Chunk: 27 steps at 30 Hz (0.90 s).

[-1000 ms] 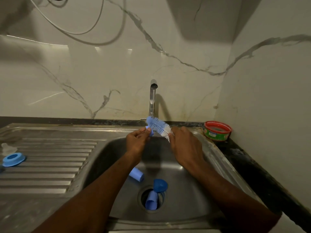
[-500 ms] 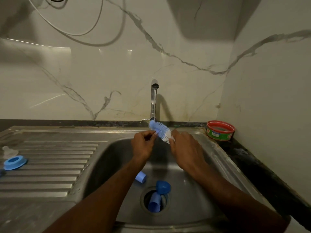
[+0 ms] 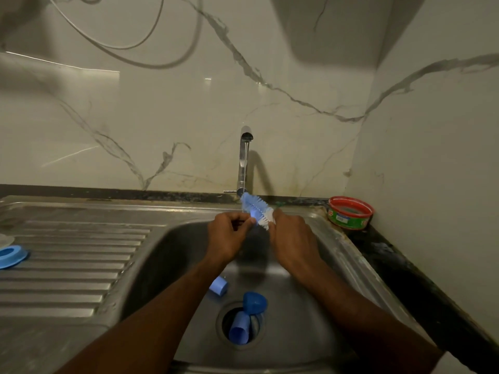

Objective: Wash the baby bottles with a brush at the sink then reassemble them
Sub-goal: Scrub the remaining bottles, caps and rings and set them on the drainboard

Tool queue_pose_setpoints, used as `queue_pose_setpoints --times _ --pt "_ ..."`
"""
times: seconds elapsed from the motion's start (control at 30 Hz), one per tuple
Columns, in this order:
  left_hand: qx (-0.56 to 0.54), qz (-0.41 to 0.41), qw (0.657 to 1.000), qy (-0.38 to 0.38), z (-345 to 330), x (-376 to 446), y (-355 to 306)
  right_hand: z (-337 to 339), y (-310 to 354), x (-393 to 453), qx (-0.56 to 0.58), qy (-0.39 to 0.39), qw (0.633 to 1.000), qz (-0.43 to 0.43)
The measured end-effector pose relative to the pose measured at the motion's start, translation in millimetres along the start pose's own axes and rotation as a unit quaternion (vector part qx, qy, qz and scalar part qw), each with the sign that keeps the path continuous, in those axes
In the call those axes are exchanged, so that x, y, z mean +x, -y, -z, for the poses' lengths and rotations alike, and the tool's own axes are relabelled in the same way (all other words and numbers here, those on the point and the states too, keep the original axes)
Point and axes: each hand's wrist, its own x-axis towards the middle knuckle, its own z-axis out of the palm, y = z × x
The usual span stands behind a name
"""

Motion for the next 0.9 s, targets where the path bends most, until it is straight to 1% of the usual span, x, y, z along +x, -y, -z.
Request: queue_pose_setpoints --times 0.03,0.1,0.17,0.2,0.27,0.3,0.33,0.37,0.43,0.5,0.57,0.6,0.67,0.73,0.77,0.83,0.9 --pt "0.004 -0.019 1.000 0.018 -2.0 -0.6 -2.9 5.0 -0.2 3.7 0.017 -0.002 1.000 -0.019" --pt "0.014 -0.038 0.999 0.030 -5.7 -1.6 -6.1 16.0 -3.0 6.9 0.021 0.031 0.998 -0.046" --pt "0.025 -0.026 0.999 0.011 -6.5 -1.5 -6.2 17.0 -7.4 4.1 -0.001 0.045 0.999 -0.019" --pt "0.026 -0.009 1.000 -0.006 -6.4 -0.3 -4.8 15.2 -8.9 -2.0 -0.016 0.027 0.999 0.008" --pt "0.023 0.028 0.998 -0.044 -2.6 1.9 -0.1 9.6 -9.6 -16.4 -0.061 -0.060 0.994 0.070" --pt "0.021 0.042 0.997 -0.057 0.2 2.2 2.2 5.6 -7.5 -20.1 -0.066 -0.083 0.990 0.091" --pt "0.019 0.047 0.997 -0.062 2.2 2.4 3.2 2.5 -5.6 -20.8 -0.067 -0.076 0.991 0.093" --pt "0.017 0.041 0.998 -0.054 3.2 2.5 4.2 -1.1 -3.2 -17.7 -0.060 -0.053 0.993 0.081" --pt "0.013 0.004 1.000 -0.004 3.0 -0.6 0.0 -2.9 1.0 -11.9 -0.032 -0.018 0.998 0.042" --pt "0.002 -0.031 0.998 0.048 0.1 -4.6 -7.2 -0.7 2.5 -9.3 -0.026 -0.039 0.998 0.050" --pt "-0.006 -0.031 0.998 0.056 -2.4 -4.7 -10.5 3.6 1.9 -11.9 -0.044 -0.078 0.993 0.076" --pt "-0.008 -0.016 0.999 0.046 -3.3 -3.0 -8.7 5.1 1.0 -14.1 -0.055 -0.083 0.992 0.083" --pt "-0.029 0.050 0.998 0.012 -4.6 -0.2 -3.1 5.0 -0.9 -16.7 -0.076 -0.055 0.992 0.080" --pt "-0.081 0.129 0.988 -0.020 -3.7 0.1 1.3 0.3 -0.5 -17.5 -0.082 -0.024 0.993 0.083" --pt "-0.121 0.156 0.980 -0.022 -2.7 -0.4 2.0 -1.4 0.0 -18.6 -0.085 -0.022 0.992 0.091" --pt "-0.220 0.188 0.957 0.014 -1.5 -3.1 -4.8 -0.9 3.5 -18.6 -0.083 -0.038 0.991 0.095" --pt "-0.329 0.234 0.913 0.053 -4.6 -3.8 -16.6 1.6 5.7 -15.2 -0.064 -0.068 0.991 0.097"
